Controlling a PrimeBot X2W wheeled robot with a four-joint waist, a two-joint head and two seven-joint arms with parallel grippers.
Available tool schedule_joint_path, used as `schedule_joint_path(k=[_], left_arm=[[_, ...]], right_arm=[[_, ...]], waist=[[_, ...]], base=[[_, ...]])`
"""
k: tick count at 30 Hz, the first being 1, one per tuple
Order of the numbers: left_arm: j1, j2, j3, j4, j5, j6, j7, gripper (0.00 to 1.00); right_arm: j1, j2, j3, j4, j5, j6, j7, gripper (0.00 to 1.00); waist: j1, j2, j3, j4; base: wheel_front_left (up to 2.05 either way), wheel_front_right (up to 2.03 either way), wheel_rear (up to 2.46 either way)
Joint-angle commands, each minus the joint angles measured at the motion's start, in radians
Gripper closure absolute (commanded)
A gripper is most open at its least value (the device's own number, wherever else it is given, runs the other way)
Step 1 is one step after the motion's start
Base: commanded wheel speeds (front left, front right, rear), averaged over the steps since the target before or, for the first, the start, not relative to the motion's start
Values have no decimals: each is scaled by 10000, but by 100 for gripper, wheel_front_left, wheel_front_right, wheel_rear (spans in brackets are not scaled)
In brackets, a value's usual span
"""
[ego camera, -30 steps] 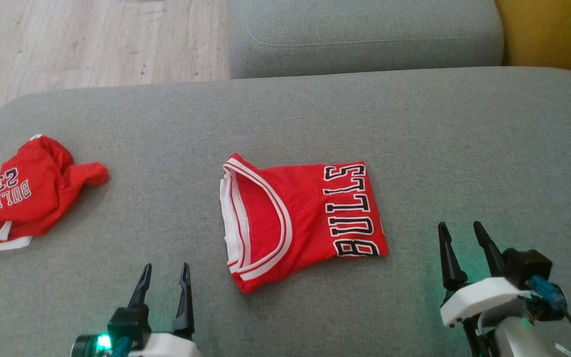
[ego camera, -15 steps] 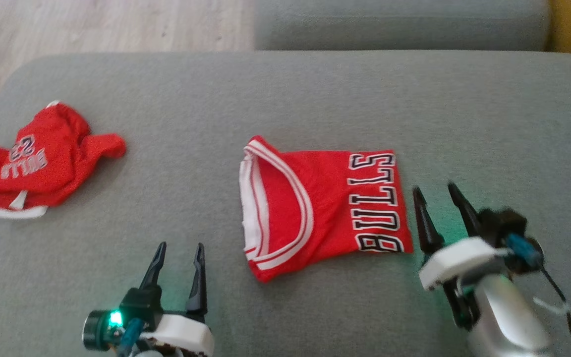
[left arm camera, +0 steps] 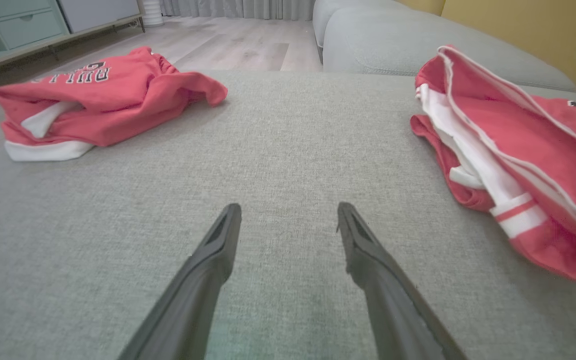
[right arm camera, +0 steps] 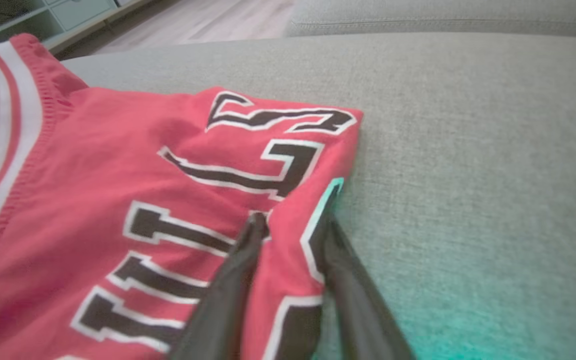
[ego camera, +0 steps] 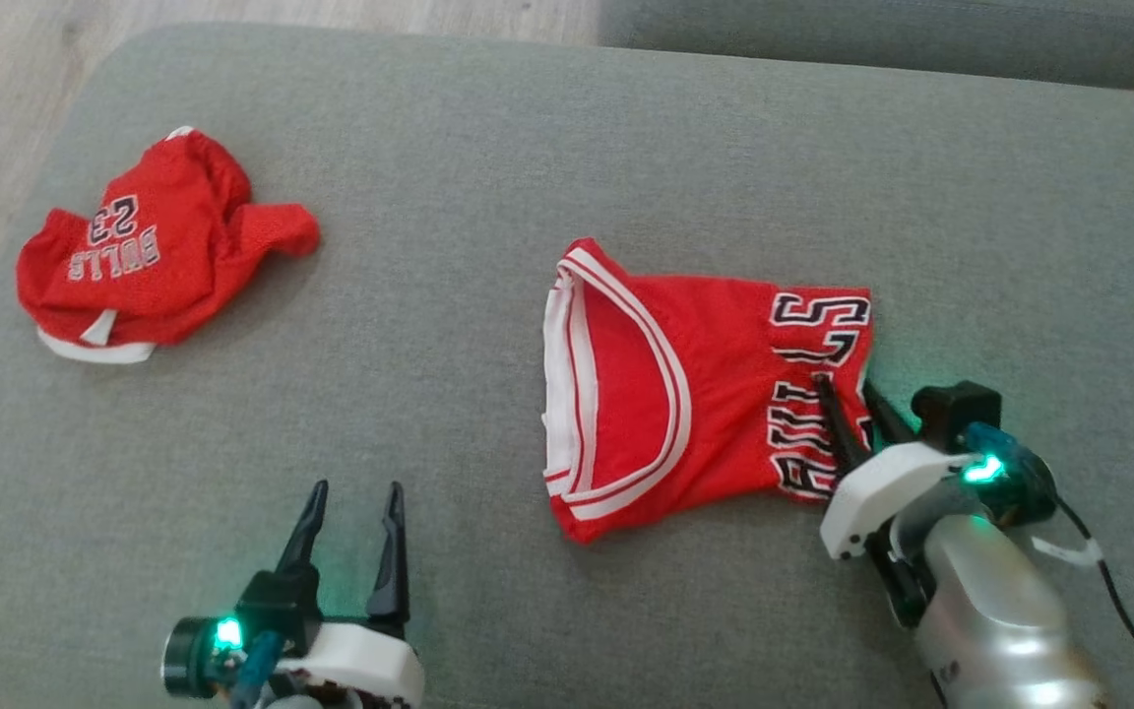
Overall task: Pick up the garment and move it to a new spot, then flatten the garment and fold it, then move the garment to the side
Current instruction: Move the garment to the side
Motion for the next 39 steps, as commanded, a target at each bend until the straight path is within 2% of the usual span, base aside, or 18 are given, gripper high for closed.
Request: schedule_joint_path(k=[1, 5, 11, 17, 24, 31, 35, 39], left_arm=[[-242, 31, 409, -253, 33, 66, -95, 0], [-314, 31, 415, -292, 77, -9, -95, 0], [-484, 31, 315, -428, 105, -103, -95, 0], [-602, 31, 157, -481, -67, -112, -95, 0], [-769, 31, -162, -477, -193, -101, -95, 0], [-860, 31, -277, -416, -133, -137, -95, 0], [-789, 31, -265, -345, -72, -192, -95, 0], [-764, 31, -240, -260, 91, -298, -95, 0]], right_arm=[[117, 68, 265, 232, 17, -7, 61, 100], [-180, 68, 9, 396, 78, -7, -170, 100], [-266, 68, -346, -11, 158, -7, -308, 100], [116, 68, 29, -553, 389, -7, -313, 100], [478, 68, 520, -991, 792, -7, -314, 100], [456, 68, 417, -1203, 862, -7, -315, 100], [119, 15, 198, -1254, 515, -7, -315, 100], [-712, -354, 239, -1055, -92, -7, -302, 100]], waist=[[-1, 0, -22, -119], [-1, 0, -91, -626], [-1, 0, -313, -2420], [-1, 0, -448, -4356], [-1, 0, -393, -5801], [-1, 0, -252, -6054], [-1, 0, -161, -5829], [-1, 0, 35, -5440]], base=[[0, 0, 0], [0, 0, 0], [0, 0, 0], [0, 0, 0], [0, 0, 0], [0, 0, 0], [0, 0, 0], [0, 0, 0]])
